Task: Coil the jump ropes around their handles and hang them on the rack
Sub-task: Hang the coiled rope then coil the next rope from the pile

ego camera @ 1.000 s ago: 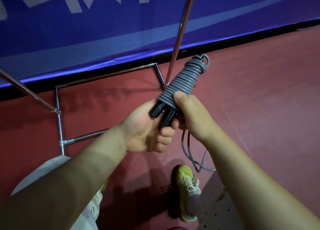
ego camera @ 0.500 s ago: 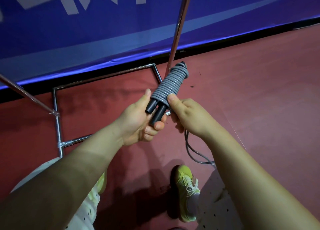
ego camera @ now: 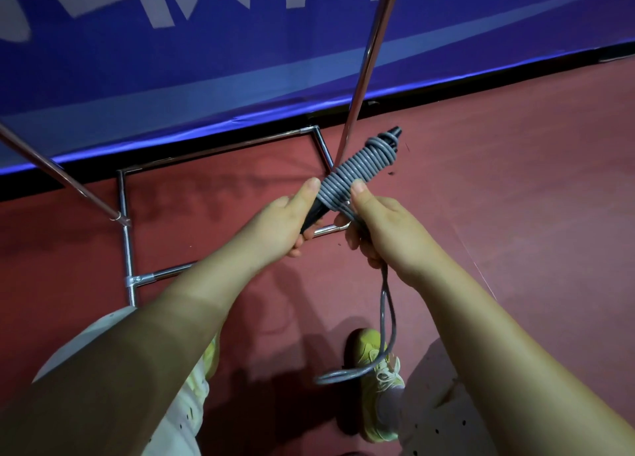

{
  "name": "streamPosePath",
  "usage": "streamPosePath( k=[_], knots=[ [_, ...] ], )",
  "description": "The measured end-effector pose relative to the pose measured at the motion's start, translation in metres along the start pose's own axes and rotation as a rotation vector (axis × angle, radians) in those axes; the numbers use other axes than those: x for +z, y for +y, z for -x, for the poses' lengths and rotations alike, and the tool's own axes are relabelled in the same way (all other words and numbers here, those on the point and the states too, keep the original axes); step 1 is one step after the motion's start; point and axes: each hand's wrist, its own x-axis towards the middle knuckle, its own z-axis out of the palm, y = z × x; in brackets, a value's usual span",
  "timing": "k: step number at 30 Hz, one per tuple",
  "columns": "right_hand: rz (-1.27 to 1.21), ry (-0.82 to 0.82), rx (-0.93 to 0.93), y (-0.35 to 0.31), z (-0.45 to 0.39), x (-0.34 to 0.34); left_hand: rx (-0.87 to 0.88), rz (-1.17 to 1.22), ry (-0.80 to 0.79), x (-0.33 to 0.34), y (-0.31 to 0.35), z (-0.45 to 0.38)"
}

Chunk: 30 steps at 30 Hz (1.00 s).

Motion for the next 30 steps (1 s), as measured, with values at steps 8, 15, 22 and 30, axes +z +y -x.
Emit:
streamPosePath(
  k=[8, 15, 22, 30],
  knots=[
    [-0.155, -0.005, 0.031, 0.001, -0.002, 0.005, -0.042, 0.111, -0.192, 0.000, 0.003, 0.003],
    [-0.116, -0.057, -0.254, -0.001, 0.004, 0.001, -0.243, 0.554, -0.721, -0.005, 0.000, 0.014],
    [-0.219, -0.214, -0.284, 0.001, 0.007, -0.009, -0.323, 1.004, -1.143, 0.005, -0.007, 0.017],
    [-0.019, -0.190, -0.217, 0.003, 0.005, -0.013, -0.344, 0.768, -0.715, -0.006, 0.011, 0.018]
  ],
)
